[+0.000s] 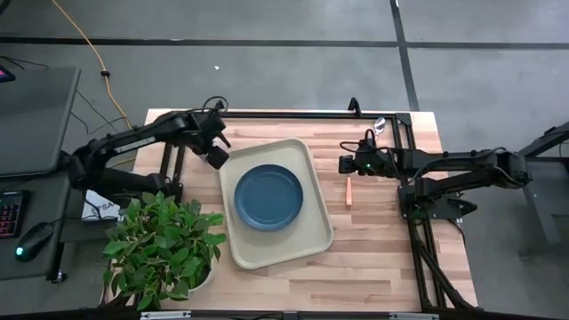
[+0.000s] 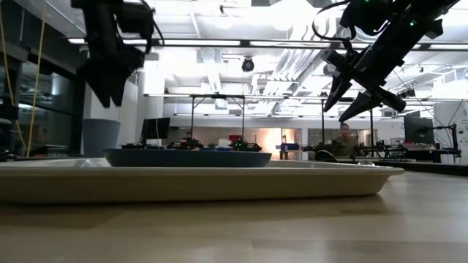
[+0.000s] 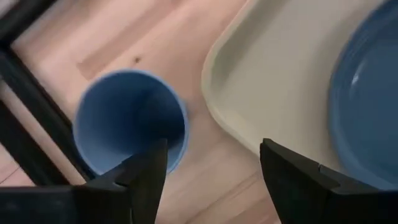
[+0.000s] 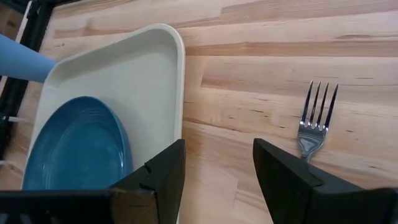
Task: Pick and place plate/cup/fork/spoon on tray
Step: Put the blue cup on the white serving tray to the top right of the blue plate
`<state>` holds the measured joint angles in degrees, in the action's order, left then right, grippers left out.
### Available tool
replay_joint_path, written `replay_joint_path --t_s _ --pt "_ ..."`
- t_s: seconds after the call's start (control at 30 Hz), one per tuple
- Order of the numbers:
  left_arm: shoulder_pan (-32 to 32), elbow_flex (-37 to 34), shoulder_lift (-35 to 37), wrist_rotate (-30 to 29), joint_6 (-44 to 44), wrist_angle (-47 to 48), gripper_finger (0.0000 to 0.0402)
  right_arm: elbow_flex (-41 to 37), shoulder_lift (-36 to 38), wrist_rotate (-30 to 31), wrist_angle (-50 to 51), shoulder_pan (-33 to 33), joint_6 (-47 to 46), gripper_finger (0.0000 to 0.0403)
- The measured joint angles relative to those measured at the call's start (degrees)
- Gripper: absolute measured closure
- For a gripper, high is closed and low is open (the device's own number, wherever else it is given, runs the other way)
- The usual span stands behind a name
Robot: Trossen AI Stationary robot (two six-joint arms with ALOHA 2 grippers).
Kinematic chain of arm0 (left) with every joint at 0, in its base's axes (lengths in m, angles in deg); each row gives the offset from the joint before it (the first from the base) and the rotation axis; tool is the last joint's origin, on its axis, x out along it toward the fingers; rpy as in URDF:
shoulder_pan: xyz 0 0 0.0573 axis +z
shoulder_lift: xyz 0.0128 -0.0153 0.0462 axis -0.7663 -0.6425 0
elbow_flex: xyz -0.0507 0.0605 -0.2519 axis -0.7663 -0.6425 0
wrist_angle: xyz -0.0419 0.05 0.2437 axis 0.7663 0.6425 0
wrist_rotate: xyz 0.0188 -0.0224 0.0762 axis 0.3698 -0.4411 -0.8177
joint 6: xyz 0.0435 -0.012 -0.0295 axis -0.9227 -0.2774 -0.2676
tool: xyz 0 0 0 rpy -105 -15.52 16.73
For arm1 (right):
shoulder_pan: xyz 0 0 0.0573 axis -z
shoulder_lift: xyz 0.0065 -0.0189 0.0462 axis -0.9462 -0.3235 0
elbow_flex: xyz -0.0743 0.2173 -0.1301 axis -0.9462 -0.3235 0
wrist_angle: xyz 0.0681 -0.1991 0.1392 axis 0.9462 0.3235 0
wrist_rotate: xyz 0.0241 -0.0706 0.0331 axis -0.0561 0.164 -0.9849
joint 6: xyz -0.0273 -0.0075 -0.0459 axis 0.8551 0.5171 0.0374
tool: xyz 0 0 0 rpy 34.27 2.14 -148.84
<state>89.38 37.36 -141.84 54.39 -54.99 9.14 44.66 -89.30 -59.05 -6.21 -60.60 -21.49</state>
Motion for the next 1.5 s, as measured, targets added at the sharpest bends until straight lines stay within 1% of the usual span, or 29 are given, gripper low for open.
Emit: replay_joint_path --t_s 0.03,0.13,0.2,0.37,0.5,0.67,0.77,0.83,0.9,1.0,1.1,1.13,1.17,1.23,1.33,1.43,1.5 --pt "0.8 0.0 -1.17 -0.32 -0.45 0.07 0.0168 -0.02 0.0 0.0 0.08 0.0 0.0 0.0224" --pt "2.61 0.01 -4.08 -4.2 -0.72 0.13 0.0175 -0.02 0.0 0.0 0.19 0.0 0.0 0.0224" --pt "3.6 0.02 -5.23 -5.66 -0.72 0.13 0.0179 -0.03 0.0 0.0 0.19 0.0 0.0 0.0224" --pt "5.5 0.04 -7.95 -5.14 -0.32 0.61 0.019 -0.04 0.0 0.0 0.19 0.0 -0.02 0.0224" --pt "6.61 0.04 -10.08 -1.45 -0.3 0.79 0.0196 -0.07 0.0 0.05 0.19 0.0 -0.2 0.0224" --pt "7.26 0.04 -12.47 -1.41 -0.32 0.89 0.0203 -0.09 0.0 0.65 0.19 0.0 -0.22 0.0224" --pt "7.19 0.04 -13.2 -1.59 -0.72 0.94 0.0215 -0.09 0.0 0.8 0.18 0.0 -0.2 0.0224" --pt "7.19 0.04 -13.67 -1.58 -0.72 0.8 0.0232 -0.09 0.0 0.8 0.19 0.0 -0.15 0.0224" --pt "7.19 0.04 -13.89 -1.6 -0.72 0.58 0.0257 -0.09 0.0 0.79 0.19 0.0 -0.13 0.0224" --pt "7.19 0.04 -13.93 -1.59 -0.99 0.34 0.0309 -0.09 0.0 0.79 0.19 0.0 -0.09 0.0224" --pt "7.24 0.04 -13.89 -1.61 -3.94 -0.55 0.0374 -0.09 0.0 0.79 0.19 0.0 -0.08 0.0224" --pt "7.46 0.07 -13.75 -1.61 -5.13 -1.02 0.0387 -0.09 0.0 0.8 0.19 0.0 -0.07 0.0224" --pt "7.73 0.4 -13.59 -1.59 -5.77 -0.86 0.0393 -0.09 0.0 0.92 0.19 0.0 -0.07 0.0224" --pt "7.96 2.33 -13.45 -1.76 -6.29 0.31 0.039 -0.09 0.0 1.03 0.19 0.0 -0.07 0.0224" --pt "7.45 7.02 -13.42 -1.73 -7.89 3.06 0.0398 -0.09 0.0 1.03 0.19 0.0 -0.07 0.0224" --pt "4.93 13.07 -13.25 -1.56 -8.86 3.95 0.0399 -0.09 0.0 1.03 0.17 0.0 -0.2 0.0224" --pt "2.1 16.84 -13.25 -0.24 -9.73 4.42 0.04 -0.09 0.0 1.03 0.18 0.0 -0.2 0.0224"
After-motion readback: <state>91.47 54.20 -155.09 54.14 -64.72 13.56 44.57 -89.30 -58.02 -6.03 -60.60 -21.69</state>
